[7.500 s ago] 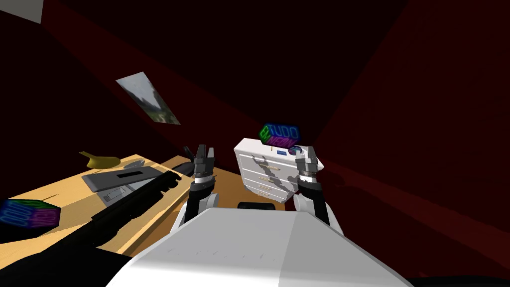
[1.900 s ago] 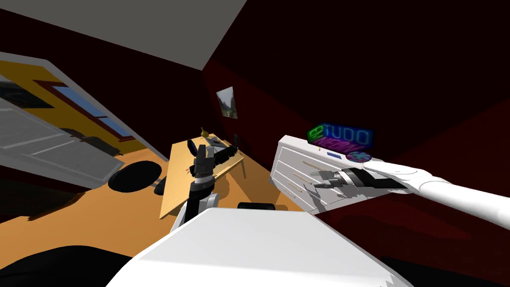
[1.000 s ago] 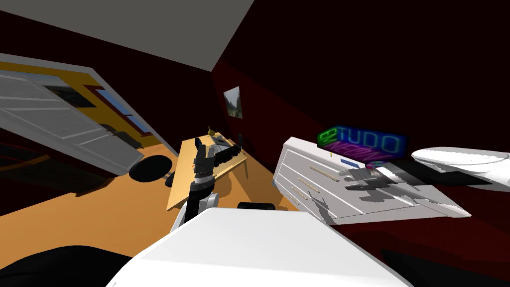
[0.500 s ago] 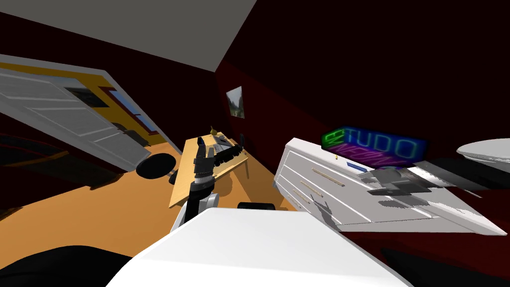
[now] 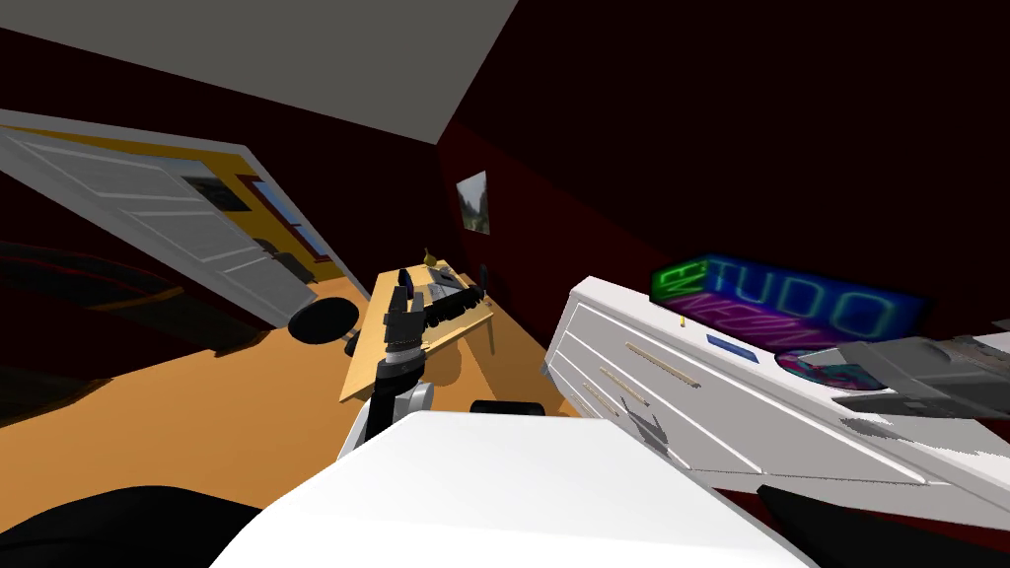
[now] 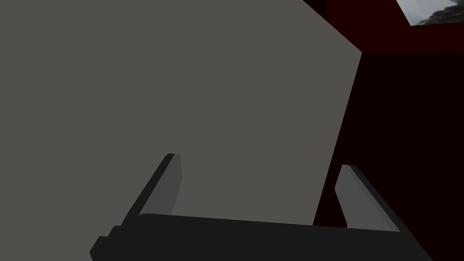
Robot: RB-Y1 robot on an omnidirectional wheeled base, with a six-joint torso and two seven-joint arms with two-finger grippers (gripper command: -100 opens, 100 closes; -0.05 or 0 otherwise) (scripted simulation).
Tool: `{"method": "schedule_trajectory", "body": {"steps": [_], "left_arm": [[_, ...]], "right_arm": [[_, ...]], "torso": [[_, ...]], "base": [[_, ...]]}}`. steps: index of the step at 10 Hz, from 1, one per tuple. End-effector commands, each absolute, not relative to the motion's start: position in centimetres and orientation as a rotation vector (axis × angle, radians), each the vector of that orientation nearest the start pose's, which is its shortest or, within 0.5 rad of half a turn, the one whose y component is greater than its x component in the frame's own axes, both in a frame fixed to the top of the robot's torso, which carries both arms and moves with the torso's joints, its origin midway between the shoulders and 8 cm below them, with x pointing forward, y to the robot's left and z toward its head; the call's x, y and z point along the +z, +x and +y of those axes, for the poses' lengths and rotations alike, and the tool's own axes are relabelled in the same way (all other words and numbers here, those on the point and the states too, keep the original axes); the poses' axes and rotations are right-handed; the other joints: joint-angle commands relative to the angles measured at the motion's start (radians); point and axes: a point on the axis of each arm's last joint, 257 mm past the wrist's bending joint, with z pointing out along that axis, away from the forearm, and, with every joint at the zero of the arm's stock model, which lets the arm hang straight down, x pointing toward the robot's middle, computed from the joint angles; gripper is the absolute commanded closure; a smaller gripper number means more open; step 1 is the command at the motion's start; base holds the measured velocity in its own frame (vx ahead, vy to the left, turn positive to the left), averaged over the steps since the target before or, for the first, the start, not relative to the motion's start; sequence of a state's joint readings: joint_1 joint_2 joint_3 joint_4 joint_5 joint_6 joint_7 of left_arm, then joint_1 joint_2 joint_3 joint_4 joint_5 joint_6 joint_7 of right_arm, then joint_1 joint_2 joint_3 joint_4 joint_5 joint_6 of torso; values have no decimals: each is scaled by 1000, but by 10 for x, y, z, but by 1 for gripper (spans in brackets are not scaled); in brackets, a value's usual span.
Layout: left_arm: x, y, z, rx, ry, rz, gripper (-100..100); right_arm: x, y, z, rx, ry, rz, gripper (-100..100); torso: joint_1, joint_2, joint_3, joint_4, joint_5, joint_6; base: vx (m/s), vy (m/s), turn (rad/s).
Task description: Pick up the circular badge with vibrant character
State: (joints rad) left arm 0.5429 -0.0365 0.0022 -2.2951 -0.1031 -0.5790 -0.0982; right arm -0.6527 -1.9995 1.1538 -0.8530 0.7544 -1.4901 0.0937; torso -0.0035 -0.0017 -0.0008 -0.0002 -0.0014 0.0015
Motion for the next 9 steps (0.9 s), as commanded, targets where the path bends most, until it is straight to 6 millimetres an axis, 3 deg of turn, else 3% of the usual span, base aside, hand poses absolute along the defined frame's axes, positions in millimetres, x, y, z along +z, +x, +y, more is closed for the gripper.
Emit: {"method": "schedule_trajectory", "body": {"steps": [1, 2, 4, 6, 9], "left_arm": [[32, 326, 271, -1141, -536, 630, 0], [32, 326, 271, -1141, -536, 630, 0], [32, 326, 271, -1141, -536, 630, 0], [32, 326, 271, -1141, -535, 630, 0], [32, 326, 271, -1140, -536, 630, 0]], "right_arm": [[-48, 170, -691, -29, -1032, 2805, -100], [-48, 171, -690, -26, -1030, 2799, -100], [-31, 140, -704, -58, -968, 2875, -100], [-28, 120, -706, -35, -937, 2932, -100], [-31, 113, -705, -7, -932, 2954, -100]], "torso": [[0, 0, 0, 0, 0, 0], [-1, -1, 0, 0, 0, 0], [-2, -1, -1, 0, -1, 0], [-7, -3, -2, -1, -2, 0], [-7, -5, -3, -1, -3, 0]], "base": [[60, -73, 148], [35, -69, 60], [53, -90, 119], [79, -163, 121], [68, -124, 63]]}}
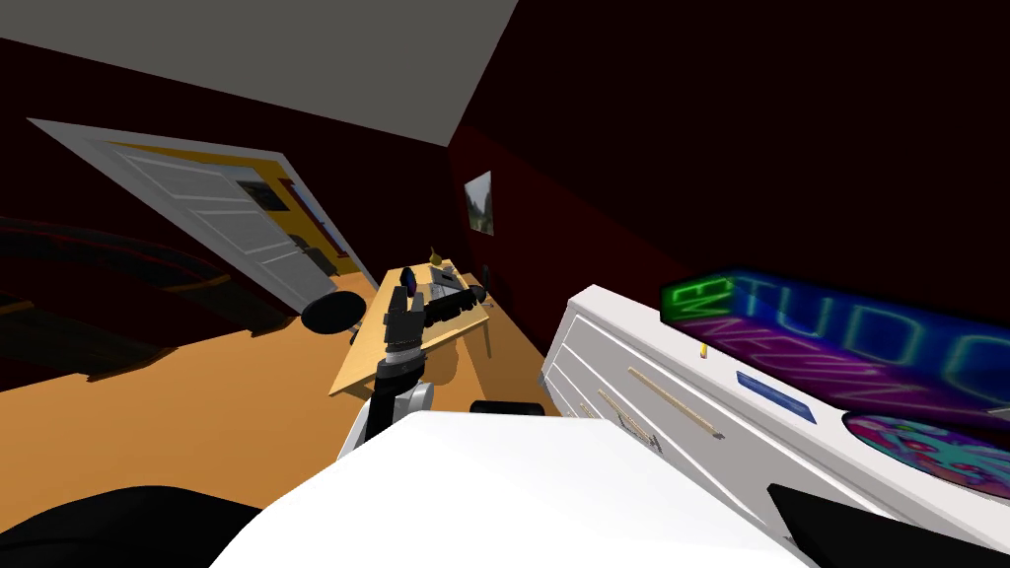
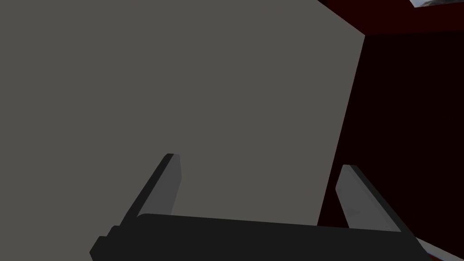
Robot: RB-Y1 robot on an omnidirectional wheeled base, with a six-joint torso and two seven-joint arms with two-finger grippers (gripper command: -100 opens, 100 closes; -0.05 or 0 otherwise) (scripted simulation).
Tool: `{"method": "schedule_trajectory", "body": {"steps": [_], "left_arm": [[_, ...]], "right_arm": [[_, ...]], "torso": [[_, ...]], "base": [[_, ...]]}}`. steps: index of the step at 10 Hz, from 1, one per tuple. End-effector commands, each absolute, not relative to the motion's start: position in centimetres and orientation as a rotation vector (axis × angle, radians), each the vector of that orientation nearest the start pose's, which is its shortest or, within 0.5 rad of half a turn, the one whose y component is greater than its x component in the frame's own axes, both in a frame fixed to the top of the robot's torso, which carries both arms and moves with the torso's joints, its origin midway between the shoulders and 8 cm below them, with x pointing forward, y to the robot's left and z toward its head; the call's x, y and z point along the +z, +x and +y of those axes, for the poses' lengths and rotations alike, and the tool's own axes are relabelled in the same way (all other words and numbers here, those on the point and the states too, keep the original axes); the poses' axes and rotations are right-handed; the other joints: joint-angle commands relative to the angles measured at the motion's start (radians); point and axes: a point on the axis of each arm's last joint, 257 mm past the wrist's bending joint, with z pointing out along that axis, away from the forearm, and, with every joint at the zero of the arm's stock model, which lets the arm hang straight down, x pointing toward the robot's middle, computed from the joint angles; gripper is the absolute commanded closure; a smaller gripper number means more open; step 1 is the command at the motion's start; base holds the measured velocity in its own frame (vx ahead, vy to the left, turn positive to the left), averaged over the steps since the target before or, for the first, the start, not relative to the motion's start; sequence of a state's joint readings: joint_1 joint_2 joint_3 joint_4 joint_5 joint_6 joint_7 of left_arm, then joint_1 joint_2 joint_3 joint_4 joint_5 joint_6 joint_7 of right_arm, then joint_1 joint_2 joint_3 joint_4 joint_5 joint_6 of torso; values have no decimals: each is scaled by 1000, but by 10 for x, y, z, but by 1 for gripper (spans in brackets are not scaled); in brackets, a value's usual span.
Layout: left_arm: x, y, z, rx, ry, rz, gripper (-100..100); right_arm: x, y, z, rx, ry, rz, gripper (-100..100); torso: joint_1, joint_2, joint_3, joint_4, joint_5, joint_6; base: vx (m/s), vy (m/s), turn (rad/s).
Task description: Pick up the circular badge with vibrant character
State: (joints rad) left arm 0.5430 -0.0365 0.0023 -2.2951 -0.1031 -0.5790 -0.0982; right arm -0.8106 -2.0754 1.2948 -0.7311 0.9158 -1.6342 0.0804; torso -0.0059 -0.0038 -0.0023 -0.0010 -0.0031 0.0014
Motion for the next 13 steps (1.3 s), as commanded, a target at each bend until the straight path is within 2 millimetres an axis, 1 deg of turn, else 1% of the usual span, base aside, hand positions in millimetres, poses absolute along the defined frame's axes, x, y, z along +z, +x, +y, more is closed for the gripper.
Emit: {"method": "schedule_trajectory", "body": {"steps": [1, 2, 4, 5, 6, 10, 11, 12, 13], "left_arm": [[32, 326, 271, -1141, -536, 630, 0], [32, 326, 271, -1141, -536, 630, 0], [32, 326, 271, -1141, -536, 630, 0], [32, 326, 271, -1141, -536, 630, 0], [32, 326, 271, -1141, -536, 630, 0], [32, 326, 271, -1141, -536, 630, 0], [32, 326, 271, -1141, -536, 630, 0], [32, 326, 271, -1141, -536, 630, 0], [32, 326, 271, -1141, -536, 630, 0]], "right_arm": [[-31, 112, -705, -1, -931, 2956, 0], [-42, 122, -707, -6, -941, 2952, -100], [-53, 132, -709, -9, -950, 2948, -100], [-49, 130, -707, -7, -949, 2949, -100], [-50, 131, -707, -9, -948, 2949, 100], [-50, 131, -708, -10, -948, 2949, 100], [-50, 131, -708, -10, -948, 2949, 0], [-40, 120, -706, -5, -939, 2953, 100], [-33, 115, -705, -2, -934, 2955, 100]], "torso": [[0, 0, 0, 0, 0, 0], [4, 2, 1, 1, 1, 0], [7, 5, 3, 1, 2, 0], [8, 6, 4, 2, 2, 0], [7, 5, 3, 2, 2, 0], [7, 4, 3, 1, 2, 0], [7, 4, 3, 1, 2, 0], [7, 4, 3, 1, 2, 0], [6, 3, 2, 1, 3, 0]], "base": [[6, -12, 2], [-21, 12, -33], [-42, 30, -39], [-16, 13, -4], [0, 0, 0], [0, 0, 0], [0, 0, 0], [31, -15, 48], [46, -32, 44]]}}
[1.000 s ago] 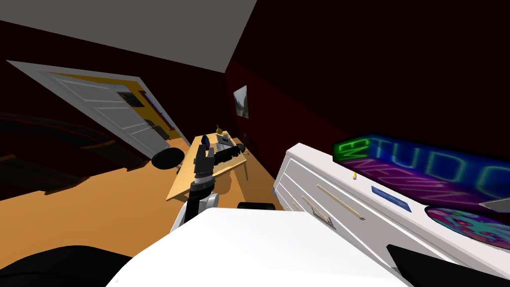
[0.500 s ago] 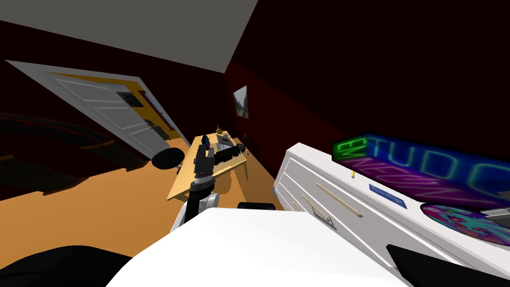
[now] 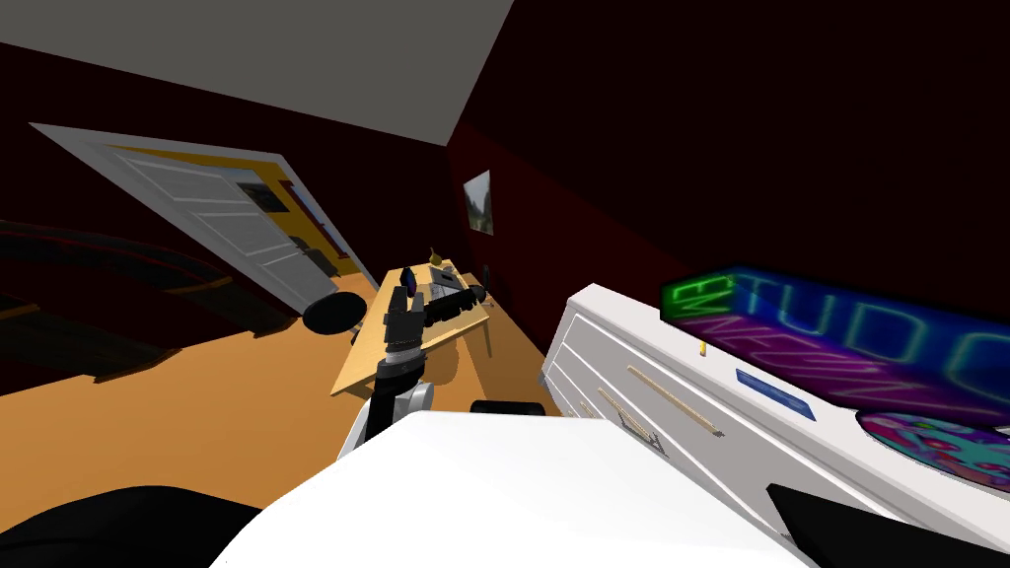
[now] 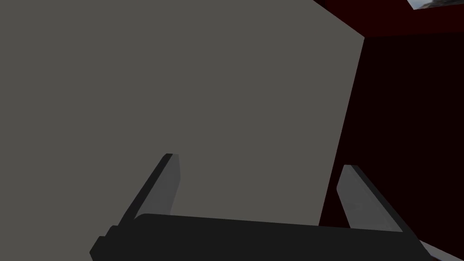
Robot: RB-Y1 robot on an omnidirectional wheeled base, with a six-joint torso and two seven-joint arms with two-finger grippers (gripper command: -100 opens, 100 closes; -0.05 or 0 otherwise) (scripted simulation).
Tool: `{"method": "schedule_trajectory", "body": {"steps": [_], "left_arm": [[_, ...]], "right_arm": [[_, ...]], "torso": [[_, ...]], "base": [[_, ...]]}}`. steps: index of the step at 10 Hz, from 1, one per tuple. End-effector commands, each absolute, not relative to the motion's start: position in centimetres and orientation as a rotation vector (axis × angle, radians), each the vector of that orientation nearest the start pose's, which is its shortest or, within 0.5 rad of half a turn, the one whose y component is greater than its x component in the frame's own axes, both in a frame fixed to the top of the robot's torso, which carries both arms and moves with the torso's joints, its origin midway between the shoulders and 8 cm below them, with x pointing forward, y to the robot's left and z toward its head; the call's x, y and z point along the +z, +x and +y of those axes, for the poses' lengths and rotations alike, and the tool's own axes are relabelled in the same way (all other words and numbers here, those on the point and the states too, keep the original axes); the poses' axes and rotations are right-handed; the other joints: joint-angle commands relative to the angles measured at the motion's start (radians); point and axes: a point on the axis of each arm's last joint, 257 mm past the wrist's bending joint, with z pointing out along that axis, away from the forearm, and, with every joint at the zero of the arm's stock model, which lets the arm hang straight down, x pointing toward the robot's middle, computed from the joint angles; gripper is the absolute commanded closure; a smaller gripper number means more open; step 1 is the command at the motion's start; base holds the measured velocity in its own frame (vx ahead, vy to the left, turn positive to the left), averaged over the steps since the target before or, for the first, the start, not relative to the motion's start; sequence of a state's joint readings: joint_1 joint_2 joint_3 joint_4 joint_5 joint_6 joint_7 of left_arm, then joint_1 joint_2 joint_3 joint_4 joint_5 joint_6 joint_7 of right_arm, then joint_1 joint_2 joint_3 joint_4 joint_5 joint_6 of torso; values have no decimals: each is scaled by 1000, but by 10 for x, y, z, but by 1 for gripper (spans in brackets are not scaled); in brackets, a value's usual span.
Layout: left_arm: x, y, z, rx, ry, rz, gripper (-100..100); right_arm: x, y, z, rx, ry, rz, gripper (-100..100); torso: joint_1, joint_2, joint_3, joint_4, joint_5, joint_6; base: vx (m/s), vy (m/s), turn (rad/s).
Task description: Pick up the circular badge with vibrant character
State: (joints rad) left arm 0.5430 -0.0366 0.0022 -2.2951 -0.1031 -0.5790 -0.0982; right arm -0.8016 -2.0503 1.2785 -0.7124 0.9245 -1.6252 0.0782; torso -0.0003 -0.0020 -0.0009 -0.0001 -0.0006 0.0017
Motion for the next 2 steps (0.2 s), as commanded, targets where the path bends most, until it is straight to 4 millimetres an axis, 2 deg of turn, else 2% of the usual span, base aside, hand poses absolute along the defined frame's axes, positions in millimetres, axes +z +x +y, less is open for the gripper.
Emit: {"method": "schedule_trajectory", "body": {"steps": [1, 2], "left_arm": [[32, 326, 271, -1141, -536, 630, 0], [32, 326, 271, -1141, -536, 630, 0]], "right_arm": [[-36, 120, -707, -10, -935, 2954, 100], [-35, 118, -707, -6, -935, 2954, 0]], "torso": [[0, 0, 0, 0, 0, 0], [0, 1, 0, 0, -1, 0]], "base": [[19, -18, 4], [0, 0, 0]]}}
